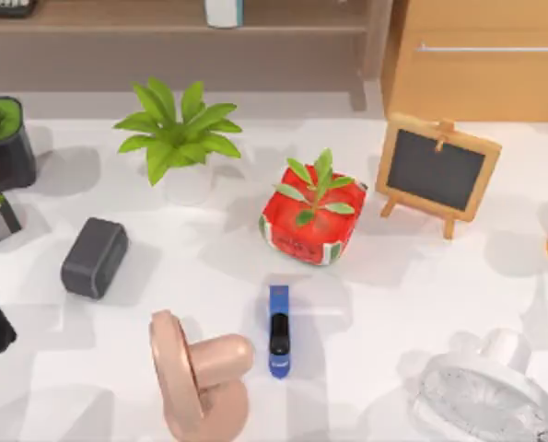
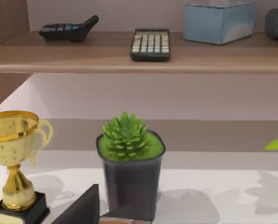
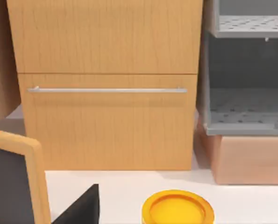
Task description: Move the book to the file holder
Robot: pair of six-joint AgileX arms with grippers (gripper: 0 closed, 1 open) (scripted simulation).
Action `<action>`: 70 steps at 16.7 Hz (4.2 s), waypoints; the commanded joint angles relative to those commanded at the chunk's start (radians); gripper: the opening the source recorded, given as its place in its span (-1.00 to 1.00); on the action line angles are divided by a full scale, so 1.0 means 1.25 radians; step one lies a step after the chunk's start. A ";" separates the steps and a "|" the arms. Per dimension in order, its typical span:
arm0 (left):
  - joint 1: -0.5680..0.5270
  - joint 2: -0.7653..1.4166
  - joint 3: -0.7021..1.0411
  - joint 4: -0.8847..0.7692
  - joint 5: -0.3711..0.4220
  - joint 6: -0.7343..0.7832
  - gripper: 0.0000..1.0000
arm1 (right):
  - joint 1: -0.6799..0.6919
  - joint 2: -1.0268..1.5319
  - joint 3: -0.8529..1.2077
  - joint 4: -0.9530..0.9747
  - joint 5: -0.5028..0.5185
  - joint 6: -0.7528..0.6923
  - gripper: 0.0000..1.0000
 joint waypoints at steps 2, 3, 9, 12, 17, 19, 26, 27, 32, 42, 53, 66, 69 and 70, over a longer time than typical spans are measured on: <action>0.000 0.000 0.000 0.000 0.000 0.000 1.00 | 0.000 0.000 0.000 0.000 0.000 0.000 1.00; 0.000 0.000 0.000 0.000 0.000 0.000 1.00 | 0.006 0.008 0.008 0.001 0.003 -0.002 1.00; 0.000 0.000 0.000 0.000 0.000 0.000 1.00 | 0.132 0.232 0.218 0.022 0.057 -0.051 1.00; 0.000 0.000 0.000 0.000 0.000 0.000 1.00 | 0.224 0.457 0.399 0.042 0.105 -0.082 1.00; 0.000 0.000 0.000 0.000 0.000 0.000 1.00 | 0.381 0.942 0.756 0.109 0.229 -0.108 1.00; 0.000 0.000 0.000 0.000 0.000 0.000 1.00 | 0.438 1.147 0.911 0.147 0.293 -0.106 1.00; 0.000 0.000 0.000 0.000 0.000 0.000 1.00 | 0.579 1.744 1.398 0.294 0.521 -0.059 1.00; 0.000 0.000 0.000 0.000 0.000 0.000 1.00 | 0.590 1.803 1.449 0.313 0.549 -0.050 1.00; 0.000 0.000 0.000 0.000 0.000 0.000 1.00 | 0.619 1.974 1.598 0.378 0.643 -0.011 1.00; 0.000 0.000 0.000 0.000 0.000 0.000 1.00 | 0.611 2.003 1.645 0.364 0.640 -0.008 1.00; 0.000 0.000 0.000 0.000 0.000 0.000 1.00 | 0.600 2.040 1.712 0.334 0.629 -0.009 0.55; 0.000 0.000 0.000 0.000 0.000 0.000 1.00 | 0.600 2.040 1.712 0.334 0.629 -0.009 -1.00; 0.000 0.000 0.000 0.000 0.000 0.000 1.00 | 0.600 2.040 1.712 0.334 0.629 -0.009 -1.00; 0.000 0.000 0.000 0.000 0.000 0.000 1.00 | 0.600 2.040 1.712 0.334 0.629 -0.009 -1.00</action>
